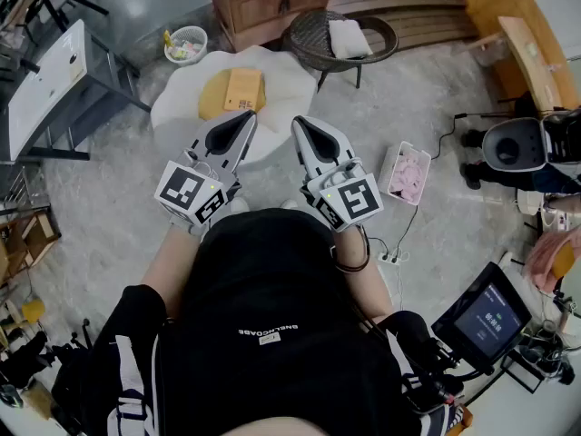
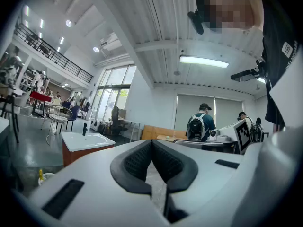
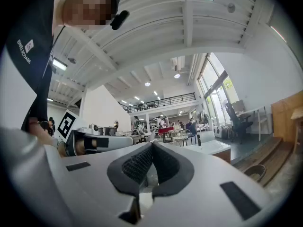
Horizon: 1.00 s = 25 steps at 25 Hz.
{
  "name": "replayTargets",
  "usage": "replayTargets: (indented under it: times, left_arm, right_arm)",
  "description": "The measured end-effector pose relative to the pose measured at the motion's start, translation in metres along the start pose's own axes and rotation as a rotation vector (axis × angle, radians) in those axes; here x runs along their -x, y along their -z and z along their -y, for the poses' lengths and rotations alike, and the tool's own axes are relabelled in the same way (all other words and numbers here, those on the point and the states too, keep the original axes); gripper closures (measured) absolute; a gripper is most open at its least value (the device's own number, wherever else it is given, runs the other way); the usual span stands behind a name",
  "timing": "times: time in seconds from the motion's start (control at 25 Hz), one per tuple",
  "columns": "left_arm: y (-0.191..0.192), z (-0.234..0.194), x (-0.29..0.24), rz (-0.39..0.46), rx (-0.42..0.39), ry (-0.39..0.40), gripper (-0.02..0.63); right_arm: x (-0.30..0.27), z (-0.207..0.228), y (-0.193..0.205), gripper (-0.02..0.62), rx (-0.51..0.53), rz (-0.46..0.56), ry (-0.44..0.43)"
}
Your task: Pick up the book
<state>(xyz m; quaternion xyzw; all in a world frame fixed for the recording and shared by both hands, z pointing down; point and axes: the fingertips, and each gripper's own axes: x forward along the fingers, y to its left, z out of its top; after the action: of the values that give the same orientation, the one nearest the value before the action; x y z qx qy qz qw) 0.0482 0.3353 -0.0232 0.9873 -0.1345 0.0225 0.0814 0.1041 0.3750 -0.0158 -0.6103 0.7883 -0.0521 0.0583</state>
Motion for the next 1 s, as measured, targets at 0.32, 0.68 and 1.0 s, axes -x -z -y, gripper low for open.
replayTargets:
  times: [0.32, 0.68, 1.0]
  left_arm:
    - [0.011, 0.021, -0.005, 0.009, 0.047, 0.024, 0.592]
    - [0.040, 0.055, -0.017, -0.007, 0.027, 0.008, 0.592]
    - [0.040, 0.077, -0.053, -0.058, 0.008, -0.010, 0.592]
  right_arm:
    - [0.019, 0.005, 0.008, 0.572, 0.007, -0.003, -0.002]
    - [0.055, 0.009, 0.020, 0.572, 0.010, 0.028, -0.012]
    - [0.066, 0.046, 0.010, 0.572, -0.021, 0.002, -0.036]
